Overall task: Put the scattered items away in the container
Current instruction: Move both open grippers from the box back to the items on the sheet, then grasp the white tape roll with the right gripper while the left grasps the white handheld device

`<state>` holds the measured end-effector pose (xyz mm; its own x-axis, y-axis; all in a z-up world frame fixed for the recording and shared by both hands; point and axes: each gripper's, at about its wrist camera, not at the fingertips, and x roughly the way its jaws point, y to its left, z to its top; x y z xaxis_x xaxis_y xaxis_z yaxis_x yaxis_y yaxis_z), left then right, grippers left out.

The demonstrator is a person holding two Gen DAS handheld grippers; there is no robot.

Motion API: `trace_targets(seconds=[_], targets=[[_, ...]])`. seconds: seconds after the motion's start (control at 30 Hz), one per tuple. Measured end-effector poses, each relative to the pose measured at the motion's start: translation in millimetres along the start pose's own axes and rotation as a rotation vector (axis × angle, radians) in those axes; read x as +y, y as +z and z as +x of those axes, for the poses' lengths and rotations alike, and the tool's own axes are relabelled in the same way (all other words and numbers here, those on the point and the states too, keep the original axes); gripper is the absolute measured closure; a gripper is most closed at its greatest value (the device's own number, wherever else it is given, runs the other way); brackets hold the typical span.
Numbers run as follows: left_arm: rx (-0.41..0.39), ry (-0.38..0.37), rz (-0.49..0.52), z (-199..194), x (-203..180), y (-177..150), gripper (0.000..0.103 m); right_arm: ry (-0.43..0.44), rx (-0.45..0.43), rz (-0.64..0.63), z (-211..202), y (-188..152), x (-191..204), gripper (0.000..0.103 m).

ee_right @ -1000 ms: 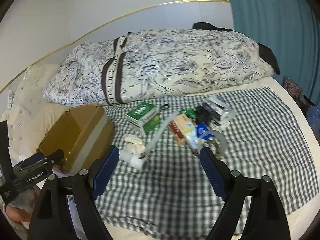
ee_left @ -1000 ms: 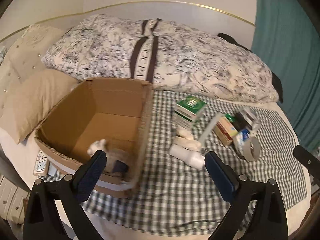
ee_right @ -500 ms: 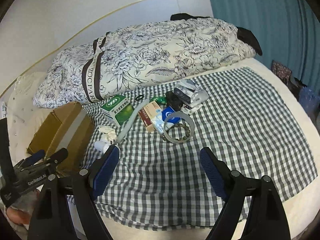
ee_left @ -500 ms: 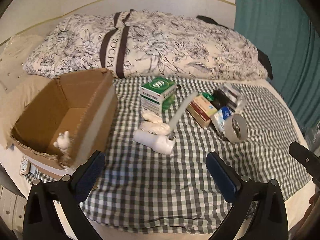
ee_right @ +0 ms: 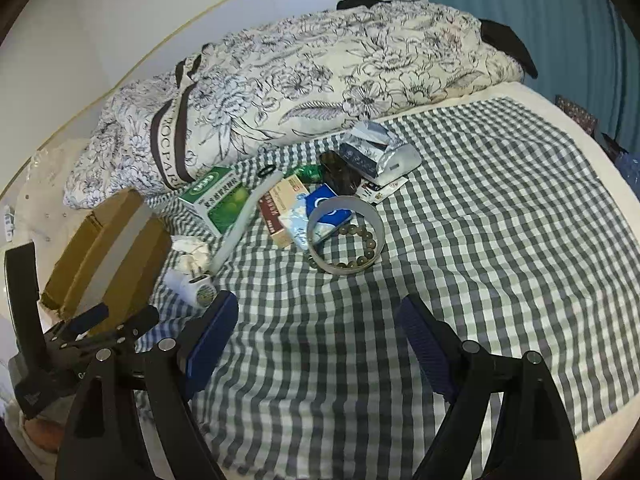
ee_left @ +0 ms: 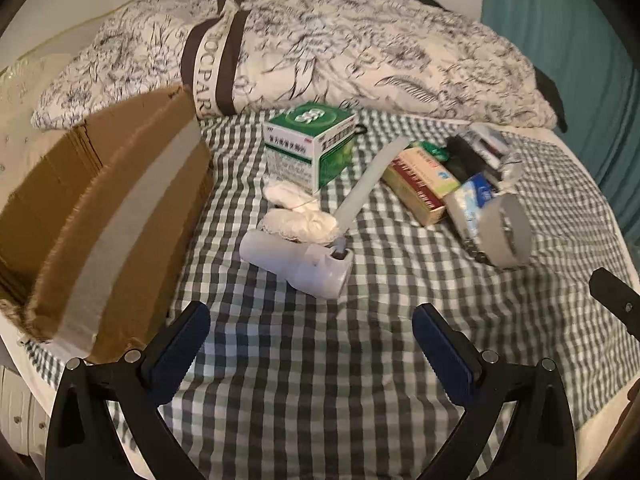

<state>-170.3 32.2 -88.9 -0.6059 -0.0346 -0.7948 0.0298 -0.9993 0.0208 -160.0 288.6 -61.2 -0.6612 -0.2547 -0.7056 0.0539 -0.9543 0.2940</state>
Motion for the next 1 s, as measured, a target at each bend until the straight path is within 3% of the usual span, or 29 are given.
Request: trace_targets(seconds=[0.5,1.0], targets=[[0.064,0.011,-0.083,67,17,17,0.000,-0.027,0.094,-0.042,105,25,-13,0.020],[0.097,0.023,-0.069,98,10,24,0.000,-0.111,0.087,-0.086,147,49,-25,0.013]])
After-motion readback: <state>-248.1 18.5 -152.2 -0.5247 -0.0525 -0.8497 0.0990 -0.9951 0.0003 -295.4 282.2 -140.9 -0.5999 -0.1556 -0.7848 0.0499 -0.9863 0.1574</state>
